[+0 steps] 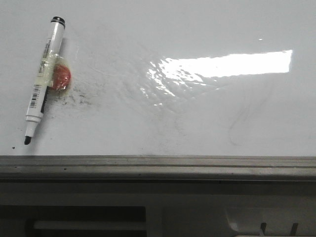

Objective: Write number 8 on whiteboard

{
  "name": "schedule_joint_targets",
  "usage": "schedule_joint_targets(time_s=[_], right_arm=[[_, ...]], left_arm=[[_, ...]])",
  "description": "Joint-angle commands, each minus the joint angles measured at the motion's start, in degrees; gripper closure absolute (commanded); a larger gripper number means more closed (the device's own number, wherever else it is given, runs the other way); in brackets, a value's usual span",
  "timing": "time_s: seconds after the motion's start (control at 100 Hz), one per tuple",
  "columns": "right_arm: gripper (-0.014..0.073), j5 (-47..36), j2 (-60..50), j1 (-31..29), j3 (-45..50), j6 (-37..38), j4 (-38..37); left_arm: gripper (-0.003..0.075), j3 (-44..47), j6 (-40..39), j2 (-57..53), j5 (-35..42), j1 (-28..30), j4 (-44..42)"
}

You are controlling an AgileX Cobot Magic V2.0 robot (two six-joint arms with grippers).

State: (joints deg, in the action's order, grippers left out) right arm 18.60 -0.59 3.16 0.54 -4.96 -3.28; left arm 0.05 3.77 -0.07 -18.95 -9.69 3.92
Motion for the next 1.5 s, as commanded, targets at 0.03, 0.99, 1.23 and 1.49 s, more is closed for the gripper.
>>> schedule_joint_targets(time_s=[0.03,0.99,1.23,1.49], right_arm=[[0.0658,-1.2,-1.2,-0.3,0.8,0.0,-0.5],[0.0658,-1.6,-1.2,-0.3,0.8,0.0,-4.0],[0.0658,-19.3,-1.2,-0.3,0.8,0.0,-7.7],[0.0658,-33.0,-1.2,-0.3,0.8,2.1,-6.1]], left_arm=[[0.0741,1.9,-0.7,-1.8,3.0,0.1,0.0],[0.0741,1.9,-0.7,-1.8,3.1,0.1,0.7],[0.0741,1.9,-0.7,-1.8,7.8,0.1,10.8],[0.0741,1.9,-0.7,-1.8,15.6,0.1,36.8]])
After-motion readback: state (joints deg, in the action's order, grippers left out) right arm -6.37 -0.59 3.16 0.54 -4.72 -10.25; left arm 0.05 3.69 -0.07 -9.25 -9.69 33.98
